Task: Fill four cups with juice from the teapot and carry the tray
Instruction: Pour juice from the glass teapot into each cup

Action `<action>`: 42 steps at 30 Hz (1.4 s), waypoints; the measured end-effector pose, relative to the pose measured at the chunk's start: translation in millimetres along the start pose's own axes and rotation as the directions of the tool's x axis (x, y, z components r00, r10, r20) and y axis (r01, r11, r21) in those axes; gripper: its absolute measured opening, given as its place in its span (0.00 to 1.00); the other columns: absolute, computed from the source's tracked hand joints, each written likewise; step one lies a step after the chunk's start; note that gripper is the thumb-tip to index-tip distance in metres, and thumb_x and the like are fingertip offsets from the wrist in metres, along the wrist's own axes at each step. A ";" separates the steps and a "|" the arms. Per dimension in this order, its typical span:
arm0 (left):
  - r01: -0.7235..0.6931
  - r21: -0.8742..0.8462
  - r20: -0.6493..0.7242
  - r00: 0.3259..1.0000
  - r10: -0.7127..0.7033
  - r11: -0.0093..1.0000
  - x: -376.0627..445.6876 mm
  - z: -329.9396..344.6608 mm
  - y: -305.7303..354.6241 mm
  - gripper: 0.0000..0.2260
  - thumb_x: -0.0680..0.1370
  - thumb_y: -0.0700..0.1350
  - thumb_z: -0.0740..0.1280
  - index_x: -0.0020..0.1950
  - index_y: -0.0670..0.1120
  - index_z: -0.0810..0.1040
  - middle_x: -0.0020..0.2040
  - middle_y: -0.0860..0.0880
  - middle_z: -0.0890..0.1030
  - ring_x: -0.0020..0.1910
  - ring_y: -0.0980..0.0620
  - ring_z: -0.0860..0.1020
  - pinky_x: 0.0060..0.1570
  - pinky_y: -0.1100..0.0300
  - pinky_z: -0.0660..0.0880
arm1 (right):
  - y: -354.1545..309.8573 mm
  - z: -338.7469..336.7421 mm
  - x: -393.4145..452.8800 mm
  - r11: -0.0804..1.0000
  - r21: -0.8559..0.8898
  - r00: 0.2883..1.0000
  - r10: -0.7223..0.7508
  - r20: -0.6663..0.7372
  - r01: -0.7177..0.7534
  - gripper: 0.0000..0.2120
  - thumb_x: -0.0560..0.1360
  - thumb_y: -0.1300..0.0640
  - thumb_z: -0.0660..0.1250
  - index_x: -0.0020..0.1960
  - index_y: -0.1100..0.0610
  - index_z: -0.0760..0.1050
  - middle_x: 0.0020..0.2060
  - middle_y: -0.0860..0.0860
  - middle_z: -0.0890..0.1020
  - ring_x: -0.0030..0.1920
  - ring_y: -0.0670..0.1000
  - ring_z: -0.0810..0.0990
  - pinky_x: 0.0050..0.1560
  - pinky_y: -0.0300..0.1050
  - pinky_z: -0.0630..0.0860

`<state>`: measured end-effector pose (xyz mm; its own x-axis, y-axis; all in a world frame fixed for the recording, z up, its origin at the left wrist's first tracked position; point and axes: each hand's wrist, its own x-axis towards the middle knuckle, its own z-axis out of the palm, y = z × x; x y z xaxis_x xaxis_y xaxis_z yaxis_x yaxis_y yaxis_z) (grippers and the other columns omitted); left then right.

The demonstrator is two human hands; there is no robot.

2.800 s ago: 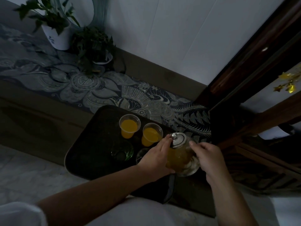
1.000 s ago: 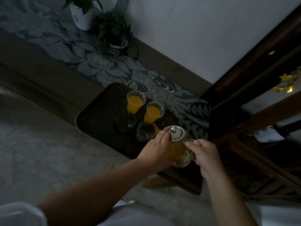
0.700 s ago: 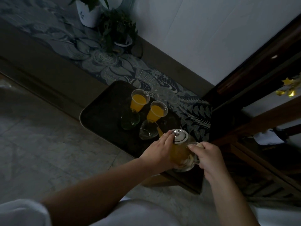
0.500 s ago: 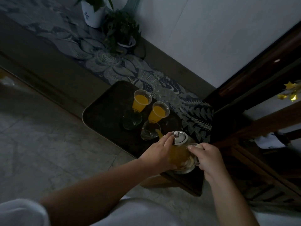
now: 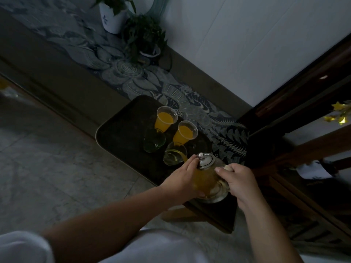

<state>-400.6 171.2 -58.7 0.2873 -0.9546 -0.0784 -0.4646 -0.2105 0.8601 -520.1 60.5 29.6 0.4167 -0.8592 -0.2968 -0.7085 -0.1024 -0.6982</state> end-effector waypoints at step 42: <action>0.091 -0.163 -0.021 0.995 -0.095 0.982 -6.6 -0.4 5.1 0.51 0.68 0.50 0.79 0.79 0.50 0.47 0.80 0.51 0.53 0.77 0.50 0.57 0.73 0.53 0.61 | -24.3 -6.3 -6.1 0.992 -0.102 0.996 -0.063 0.065 0.069 0.09 0.76 0.55 0.70 0.40 0.58 0.79 0.41 0.56 0.85 0.46 0.56 0.84 0.55 0.61 0.80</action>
<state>-404.6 176.5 -53.6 0.3476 -0.9256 -0.1497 -0.2939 -0.2592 0.9200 -509.0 65.0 52.5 0.4963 -0.8168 -0.2942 -0.7324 -0.2120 -0.6471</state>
